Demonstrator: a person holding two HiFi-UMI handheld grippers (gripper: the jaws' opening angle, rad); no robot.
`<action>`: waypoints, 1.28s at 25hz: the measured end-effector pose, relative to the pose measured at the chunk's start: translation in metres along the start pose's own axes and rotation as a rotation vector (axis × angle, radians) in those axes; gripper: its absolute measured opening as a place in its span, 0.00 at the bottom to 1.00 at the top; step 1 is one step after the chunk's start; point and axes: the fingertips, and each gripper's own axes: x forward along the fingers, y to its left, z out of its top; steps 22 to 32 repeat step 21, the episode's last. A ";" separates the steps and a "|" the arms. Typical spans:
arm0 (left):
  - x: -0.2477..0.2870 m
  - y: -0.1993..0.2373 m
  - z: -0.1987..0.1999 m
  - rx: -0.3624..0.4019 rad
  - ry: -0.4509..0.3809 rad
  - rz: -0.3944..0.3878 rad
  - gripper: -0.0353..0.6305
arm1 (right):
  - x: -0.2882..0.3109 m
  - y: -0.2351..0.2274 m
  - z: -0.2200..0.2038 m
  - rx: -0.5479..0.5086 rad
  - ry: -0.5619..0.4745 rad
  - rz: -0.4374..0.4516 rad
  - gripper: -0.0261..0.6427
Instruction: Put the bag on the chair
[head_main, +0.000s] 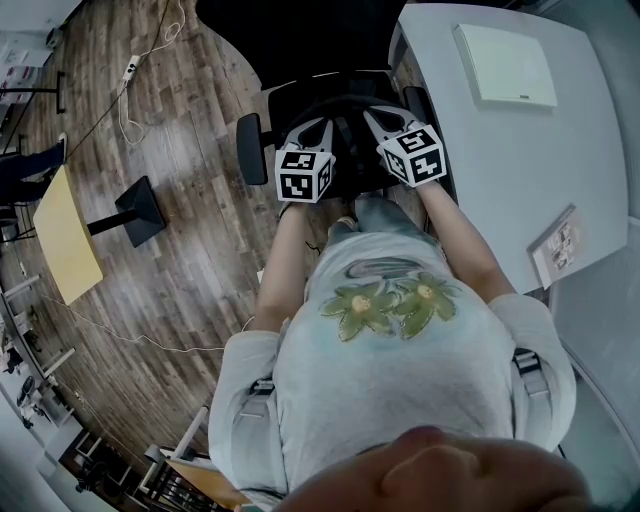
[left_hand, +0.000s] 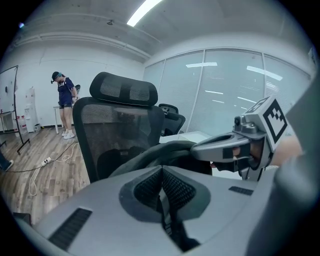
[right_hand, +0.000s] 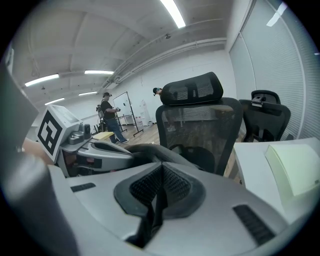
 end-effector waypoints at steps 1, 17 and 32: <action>-0.001 -0.001 -0.001 0.002 0.001 0.001 0.08 | -0.001 0.000 -0.001 -0.001 0.001 -0.002 0.05; -0.006 -0.007 -0.007 0.012 -0.007 0.015 0.08 | -0.007 0.003 -0.012 -0.011 0.012 -0.013 0.05; -0.006 -0.008 -0.008 0.012 -0.004 0.012 0.08 | -0.008 0.003 -0.014 -0.007 0.013 -0.012 0.05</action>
